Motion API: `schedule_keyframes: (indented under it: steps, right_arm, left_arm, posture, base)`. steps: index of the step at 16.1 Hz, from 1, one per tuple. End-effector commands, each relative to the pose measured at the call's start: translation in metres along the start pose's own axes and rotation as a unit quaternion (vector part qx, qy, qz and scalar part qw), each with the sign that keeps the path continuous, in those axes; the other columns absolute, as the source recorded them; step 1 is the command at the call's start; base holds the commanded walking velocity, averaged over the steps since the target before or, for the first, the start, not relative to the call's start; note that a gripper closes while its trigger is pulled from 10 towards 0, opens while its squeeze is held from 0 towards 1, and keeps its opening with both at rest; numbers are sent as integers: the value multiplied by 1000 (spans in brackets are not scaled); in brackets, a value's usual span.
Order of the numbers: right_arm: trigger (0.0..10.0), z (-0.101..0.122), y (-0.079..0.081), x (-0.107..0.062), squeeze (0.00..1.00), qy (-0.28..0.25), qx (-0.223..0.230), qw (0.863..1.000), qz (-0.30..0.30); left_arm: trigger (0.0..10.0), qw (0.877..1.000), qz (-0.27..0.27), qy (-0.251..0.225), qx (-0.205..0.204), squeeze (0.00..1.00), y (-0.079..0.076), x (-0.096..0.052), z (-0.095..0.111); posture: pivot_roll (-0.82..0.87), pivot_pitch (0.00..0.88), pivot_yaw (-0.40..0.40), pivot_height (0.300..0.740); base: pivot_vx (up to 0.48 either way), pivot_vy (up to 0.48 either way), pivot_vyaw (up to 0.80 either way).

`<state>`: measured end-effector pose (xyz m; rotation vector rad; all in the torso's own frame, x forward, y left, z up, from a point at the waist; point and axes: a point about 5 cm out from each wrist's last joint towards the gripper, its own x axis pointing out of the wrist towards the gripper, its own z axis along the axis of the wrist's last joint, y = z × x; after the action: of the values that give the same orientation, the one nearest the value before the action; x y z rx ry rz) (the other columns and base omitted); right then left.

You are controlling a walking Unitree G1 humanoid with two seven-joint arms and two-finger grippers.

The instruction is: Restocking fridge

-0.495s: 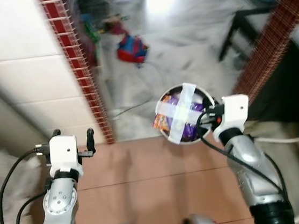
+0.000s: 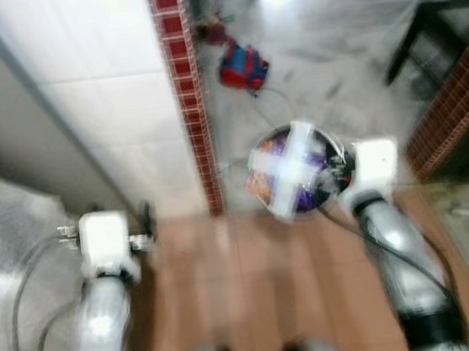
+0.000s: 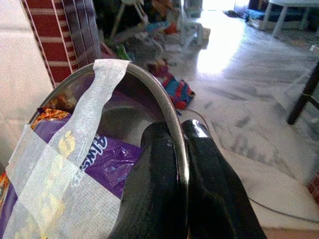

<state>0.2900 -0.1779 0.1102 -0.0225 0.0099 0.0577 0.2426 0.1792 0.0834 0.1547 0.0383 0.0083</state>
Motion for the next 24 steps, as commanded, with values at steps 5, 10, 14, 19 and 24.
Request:
schedule_keyframes:
  steps: [5, 10, 14, 19, 24]
  right_arm:
    - [10000, 7, -2, 1, 0, -19, 0, 1000, -7]
    - [10000, 8, -2, 2, 0, -21, -1, 1000, -7]
    - [10000, 5, -4, 1, 0, -18, 0, 1000, -10]
    - [10000, 4, -1, 3, 0, -17, -2, 1000, -4]
    - [10000, 2, -4, 2, 0, -15, -4, 1000, -5]
  left_arm:
    - [10000, 1000, 3, 2, 9, 0, 3, 1, -1]
    - [10000, 1000, 6, 2, 9, 0, 4, 2, -1]
    - [10000, 1000, 9, 0, 12, 0, 4, 2, -1]
    - [10000, 1000, 19, -7, 14, 0, 7, 4, 1]
    - [10000, 999, 45, -3, 18, 0, 12, -4, -1]
  posture:
    - [45, 92, 3, 740]
    - [47, 89, 1, 740]
    - [60, 73, -5, 740]
    - [62, 63, -7, 740]
    - [65, 63, -8, 740]
  base:
    - [-277, 0, 0]
    - [-288, 0, 0]
    - [-269, 0, 0]
    - [-50, 0, 0]
    - [0, 0, 0]
